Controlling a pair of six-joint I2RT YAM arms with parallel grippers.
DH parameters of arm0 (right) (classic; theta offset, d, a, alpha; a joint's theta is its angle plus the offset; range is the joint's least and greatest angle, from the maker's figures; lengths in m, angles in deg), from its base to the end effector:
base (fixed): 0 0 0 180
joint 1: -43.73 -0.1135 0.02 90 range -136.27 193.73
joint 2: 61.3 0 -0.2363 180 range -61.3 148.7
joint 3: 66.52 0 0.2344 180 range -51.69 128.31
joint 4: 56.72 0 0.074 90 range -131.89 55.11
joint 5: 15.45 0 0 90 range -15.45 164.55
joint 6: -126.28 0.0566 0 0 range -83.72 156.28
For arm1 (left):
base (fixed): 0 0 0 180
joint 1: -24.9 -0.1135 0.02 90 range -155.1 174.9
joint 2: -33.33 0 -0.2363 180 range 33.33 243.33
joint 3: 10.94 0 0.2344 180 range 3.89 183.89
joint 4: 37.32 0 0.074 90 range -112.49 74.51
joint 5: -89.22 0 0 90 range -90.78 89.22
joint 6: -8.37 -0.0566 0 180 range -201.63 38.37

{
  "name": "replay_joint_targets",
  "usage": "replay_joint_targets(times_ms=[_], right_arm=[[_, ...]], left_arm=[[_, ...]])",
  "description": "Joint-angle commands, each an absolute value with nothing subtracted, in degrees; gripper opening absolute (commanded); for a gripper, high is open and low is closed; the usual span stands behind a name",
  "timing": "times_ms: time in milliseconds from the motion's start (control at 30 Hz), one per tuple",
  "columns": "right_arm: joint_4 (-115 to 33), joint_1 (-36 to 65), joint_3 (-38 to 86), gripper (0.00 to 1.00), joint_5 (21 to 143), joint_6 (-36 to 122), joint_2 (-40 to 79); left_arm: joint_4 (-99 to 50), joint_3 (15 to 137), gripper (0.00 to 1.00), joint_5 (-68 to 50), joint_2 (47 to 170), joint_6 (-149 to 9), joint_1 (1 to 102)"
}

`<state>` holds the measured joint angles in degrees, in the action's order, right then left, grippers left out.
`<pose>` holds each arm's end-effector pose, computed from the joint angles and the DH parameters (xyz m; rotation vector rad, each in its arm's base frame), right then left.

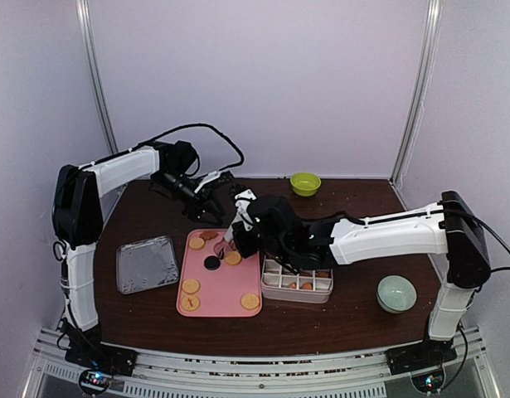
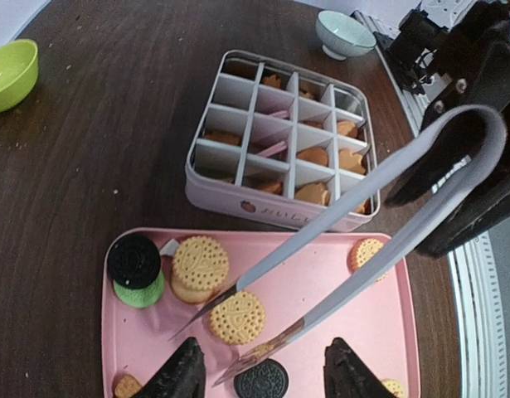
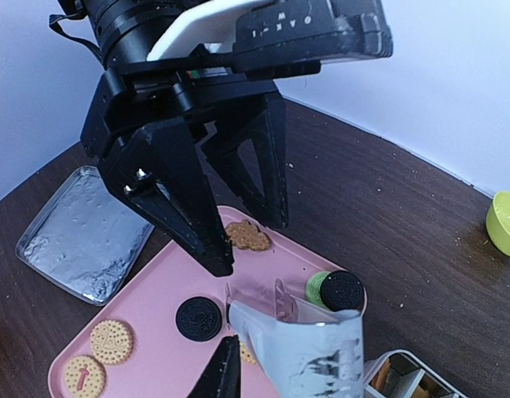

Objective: Pack the cookies
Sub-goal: Pass from the right arm to the left

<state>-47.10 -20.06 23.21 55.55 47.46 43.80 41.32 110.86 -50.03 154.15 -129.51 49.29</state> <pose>0.2034 0.3715 0.2256 -0.6975 1.8940 0.5117 0.3458 -0.2039 0.2121 1.6082 1.9880 -1.0899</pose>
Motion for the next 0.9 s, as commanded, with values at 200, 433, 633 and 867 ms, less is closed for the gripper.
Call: replay_joint_targets(times_ms=[200,433,633,867], right_arm=[[-45.6,-20.12,25.52,0.19,57.36,47.8,41.27],[-45.89,-19.61,25.65,0.19,58.78,47.84,41.09],[-45.58,-19.33,25.92,0.19,60.34,47.68,40.99],[-46.39,-18.81,25.12,0.3,64.01,48.7,40.21]], left_arm=[[45.96,109.53,0.4,-55.91,155.49,-142.27,51.55],[45.92,110.56,0.28,-56.15,157.08,-142.22,52.35],[46.53,110.76,0.23,-56.81,157.91,-142.58,52.74],[48.82,110.87,0.0,-57.94,158.64,-144.56,53.05]])
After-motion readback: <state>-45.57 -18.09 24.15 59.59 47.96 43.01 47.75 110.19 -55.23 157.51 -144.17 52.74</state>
